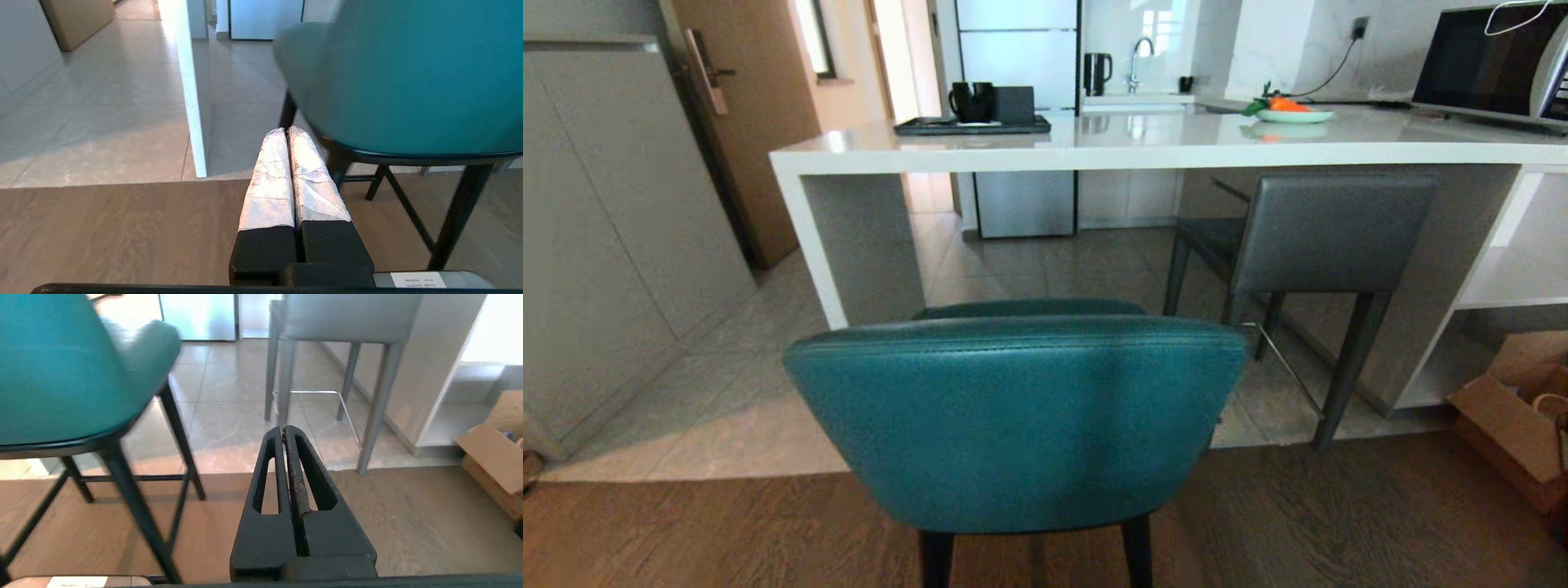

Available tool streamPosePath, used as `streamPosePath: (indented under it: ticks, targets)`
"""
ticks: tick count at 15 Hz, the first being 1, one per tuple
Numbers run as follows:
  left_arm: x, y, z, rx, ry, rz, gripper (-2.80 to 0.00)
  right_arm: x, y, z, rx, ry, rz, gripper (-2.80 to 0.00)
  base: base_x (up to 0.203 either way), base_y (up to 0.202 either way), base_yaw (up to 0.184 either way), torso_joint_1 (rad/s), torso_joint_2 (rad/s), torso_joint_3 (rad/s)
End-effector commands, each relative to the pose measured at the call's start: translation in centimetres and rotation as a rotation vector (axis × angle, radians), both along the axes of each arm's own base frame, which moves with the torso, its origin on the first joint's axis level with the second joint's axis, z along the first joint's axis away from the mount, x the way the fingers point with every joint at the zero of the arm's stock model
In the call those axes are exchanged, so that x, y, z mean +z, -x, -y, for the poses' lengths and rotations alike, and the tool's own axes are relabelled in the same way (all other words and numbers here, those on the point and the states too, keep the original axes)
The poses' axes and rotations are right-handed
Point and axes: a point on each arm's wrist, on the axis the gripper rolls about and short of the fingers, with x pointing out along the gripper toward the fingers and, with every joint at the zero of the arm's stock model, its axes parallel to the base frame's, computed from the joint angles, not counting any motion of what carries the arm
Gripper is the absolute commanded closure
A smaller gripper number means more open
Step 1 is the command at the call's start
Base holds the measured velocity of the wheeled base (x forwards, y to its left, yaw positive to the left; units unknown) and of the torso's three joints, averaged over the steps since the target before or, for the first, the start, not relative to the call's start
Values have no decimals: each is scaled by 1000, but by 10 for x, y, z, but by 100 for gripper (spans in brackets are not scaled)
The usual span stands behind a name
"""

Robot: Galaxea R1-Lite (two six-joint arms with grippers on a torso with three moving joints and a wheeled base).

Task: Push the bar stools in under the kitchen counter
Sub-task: Pull the gray chair out from under the dining table

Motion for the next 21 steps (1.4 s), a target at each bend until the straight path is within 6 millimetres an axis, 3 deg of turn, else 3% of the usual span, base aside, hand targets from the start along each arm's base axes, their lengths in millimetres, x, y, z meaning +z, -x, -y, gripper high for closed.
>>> streamPosePath:
  ticks: [1,21]
  targets:
    - [0,0,0,-1,1,1,0,-8,-2,0,1,1,-30,0,0,-197,1,7,5,2]
    - [-1,0,0,1,21,-7,0,-8,-2,0,-2,-7,-30,0,0,-188,2,3,2,3]
